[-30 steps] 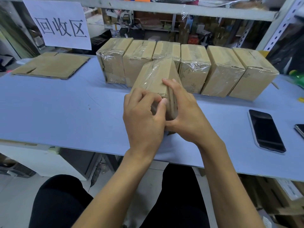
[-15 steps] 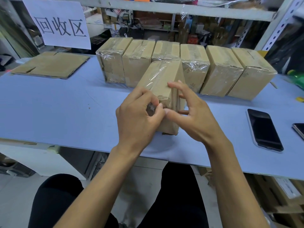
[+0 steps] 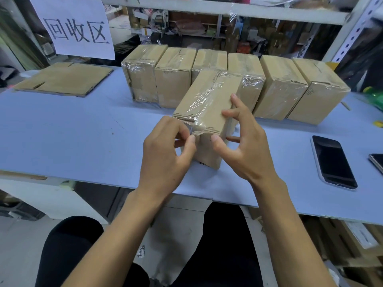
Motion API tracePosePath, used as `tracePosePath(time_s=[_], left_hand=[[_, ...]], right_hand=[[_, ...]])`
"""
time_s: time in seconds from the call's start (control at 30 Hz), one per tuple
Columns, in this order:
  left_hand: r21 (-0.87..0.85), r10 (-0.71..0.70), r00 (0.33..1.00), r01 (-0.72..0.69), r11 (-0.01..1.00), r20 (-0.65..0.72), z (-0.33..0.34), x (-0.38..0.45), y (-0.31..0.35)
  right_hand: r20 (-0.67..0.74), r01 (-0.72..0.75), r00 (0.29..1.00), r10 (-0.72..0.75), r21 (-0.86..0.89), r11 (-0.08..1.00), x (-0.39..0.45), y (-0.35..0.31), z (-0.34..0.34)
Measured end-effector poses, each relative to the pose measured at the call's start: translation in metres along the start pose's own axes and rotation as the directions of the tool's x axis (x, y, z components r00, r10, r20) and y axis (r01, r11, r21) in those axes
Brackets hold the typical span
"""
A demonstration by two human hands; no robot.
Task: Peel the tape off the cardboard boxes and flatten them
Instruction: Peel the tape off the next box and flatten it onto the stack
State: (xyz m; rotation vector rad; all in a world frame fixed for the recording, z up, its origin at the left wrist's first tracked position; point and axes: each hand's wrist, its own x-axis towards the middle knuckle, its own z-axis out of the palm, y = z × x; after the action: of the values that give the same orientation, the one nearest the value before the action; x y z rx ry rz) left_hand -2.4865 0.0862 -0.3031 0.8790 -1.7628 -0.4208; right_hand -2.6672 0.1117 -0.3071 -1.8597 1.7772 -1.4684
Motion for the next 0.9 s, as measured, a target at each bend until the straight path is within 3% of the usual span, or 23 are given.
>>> tracePosePath(time_s=[0.2, 0.33, 0.47, 0.6, 0.83, 0.9], left_hand=[[-0.094, -0.175, 0.977, 0.186, 0.978, 0.12, 0.004, 0.001, 0.0], [-0.022, -0.048, 0.999, 0.049, 0.999, 0.012, 0.0, 0.01, 0.0], [0.09, 0.047, 0.999, -0.049, 0.995, 0.014, -0.01, 0.019, 0.003], [0.061, 0.032, 0.997, -0.037, 0.997, 0.072, -0.03, 0.02, 0.009], [0.169, 0.05, 0.996, -0.062, 0.984, 0.075, -0.065, 0.002, 0.007], [0.206, 0.002, 0.999, -0.011, 0.978, 0.043, -0.068, 0.002, -0.001]], right_hand=[[0.027, 0.045, 0.999, -0.044, -0.041, 0.998, 0.008, 0.0, 0.004], [0.025, 0.085, 0.996, -0.083, -0.052, 0.995, 0.01, -0.003, 0.005], [0.01, 0.101, 0.995, -0.101, -0.052, 0.994, 0.006, -0.017, 0.007], [-0.002, 0.196, 0.98, -0.198, -0.119, 0.973, -0.002, -0.031, 0.014], [-0.035, 0.169, 0.985, -0.17, -0.044, 0.985, -0.018, -0.044, 0.041], [-0.014, 0.151, 0.988, -0.151, -0.013, 0.988, -0.017, -0.042, 0.052]])
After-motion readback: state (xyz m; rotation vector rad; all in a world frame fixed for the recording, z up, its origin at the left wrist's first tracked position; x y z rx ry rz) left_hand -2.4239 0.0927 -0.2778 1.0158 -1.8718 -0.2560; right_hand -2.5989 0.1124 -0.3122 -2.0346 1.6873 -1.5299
